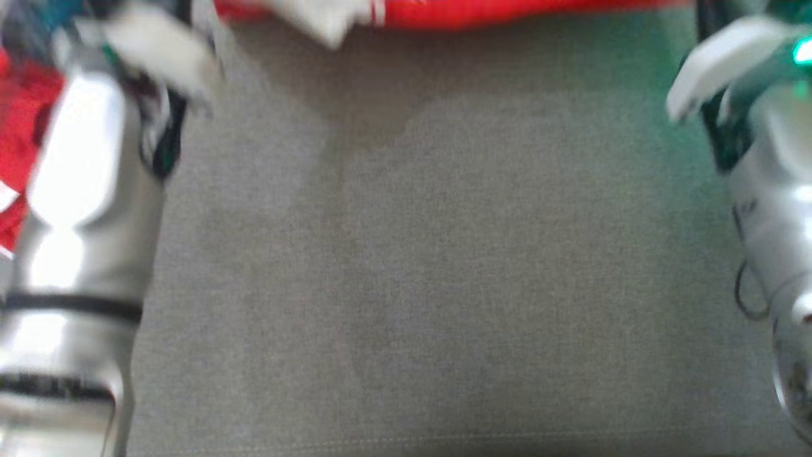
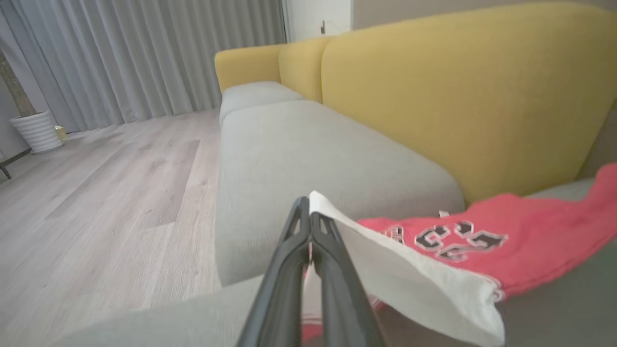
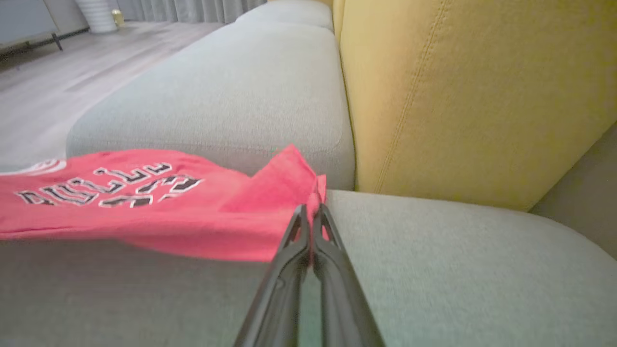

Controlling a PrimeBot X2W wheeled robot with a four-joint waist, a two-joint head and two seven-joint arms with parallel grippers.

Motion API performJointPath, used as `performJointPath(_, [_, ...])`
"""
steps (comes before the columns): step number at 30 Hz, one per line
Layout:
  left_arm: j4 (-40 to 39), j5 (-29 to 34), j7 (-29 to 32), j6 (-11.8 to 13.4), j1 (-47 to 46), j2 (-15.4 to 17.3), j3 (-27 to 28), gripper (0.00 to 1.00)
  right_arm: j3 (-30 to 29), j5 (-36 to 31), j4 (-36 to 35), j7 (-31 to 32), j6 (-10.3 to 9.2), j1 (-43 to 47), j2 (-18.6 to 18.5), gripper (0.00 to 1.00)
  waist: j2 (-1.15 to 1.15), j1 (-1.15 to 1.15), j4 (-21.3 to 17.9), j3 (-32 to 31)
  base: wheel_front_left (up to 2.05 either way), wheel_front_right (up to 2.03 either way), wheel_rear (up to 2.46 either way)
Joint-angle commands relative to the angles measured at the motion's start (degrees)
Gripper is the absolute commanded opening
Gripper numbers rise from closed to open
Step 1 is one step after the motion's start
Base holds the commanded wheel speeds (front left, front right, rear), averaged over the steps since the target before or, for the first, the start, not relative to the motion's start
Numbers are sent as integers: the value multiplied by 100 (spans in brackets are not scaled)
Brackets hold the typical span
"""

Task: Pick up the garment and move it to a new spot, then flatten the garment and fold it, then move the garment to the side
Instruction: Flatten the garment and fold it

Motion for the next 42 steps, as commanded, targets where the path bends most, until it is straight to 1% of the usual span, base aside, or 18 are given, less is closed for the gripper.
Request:
performJointPath(1, [-217,42,-67,-11,203,406,13,0,311,50,-81,-4,-5,187,-35,0,0,0,9,-325,0,0,0])
performJointPath(3, [-186,13,-67,-30,611,502,-185,0,692,-4,-48,-41,-5,443,-174,0,0,0,32,-534,0,0,0])
performJointPath(5, [-234,-161,-54,-39,994,564,-399,0,970,91,-13,-49,-5,706,-227,0,0,0,41,-748,0,0,0])
performJointPath(8, [-507,-448,134,-42,1482,797,-859,0,1371,277,13,71,-5,1032,-300,0,0,0,62,-995,0,0,0])
performJointPath(13, [-1155,-1037,689,-44,2175,1379,-1630,0,2102,708,-118,413,-5,1584,-433,0,0,0,134,-1396,0,0,0])
performJointPath(16, [-1610,-1451,1050,-44,2540,1727,-1937,0,2589,1084,-328,721,-5,1966,-593,0,0,0,181,-1612,0,0,0])
performJointPath(20, [-2207,-1917,1586,-44,2969,2153,-2201,0,3234,1709,-825,1103,-5,2440,-997,0,0,0,219,-1826,0,0,0])
performJointPath(25, [-3014,-2413,2130,-44,3435,2608,-2314,0,4051,2413,-1567,1544,-5,2839,-1717,0,0,0,238,-2017,0,0,0])
performJointPath(30, [-3796,-2937,2610,-45,3840,3066,-2430,0,4709,3140,-2296,1955,-5,3064,-2370,0,0,0,225,-2179,0,0,0])
performJointPath(34, [-4265,-3353,2925,-45,4093,3388,-2462,0,5103,3745,-2803,2388,-5,3170,-2803,0,0,0,201,-2237,0,0,0])
performJointPath(38, [-4617,-3719,3233,-45,4309,3660,-2467,0,5464,4354,-3365,2841,-5,3223,-3162,0,0,0,161,-2292,0,0,0])
performJointPath(42, [-4972,-4065,3565,-45,4498,3917,-2529,0,5772,4870,-3777,3400,-5,3235,-3504,0,0,0,117,-2339,0,0,0])
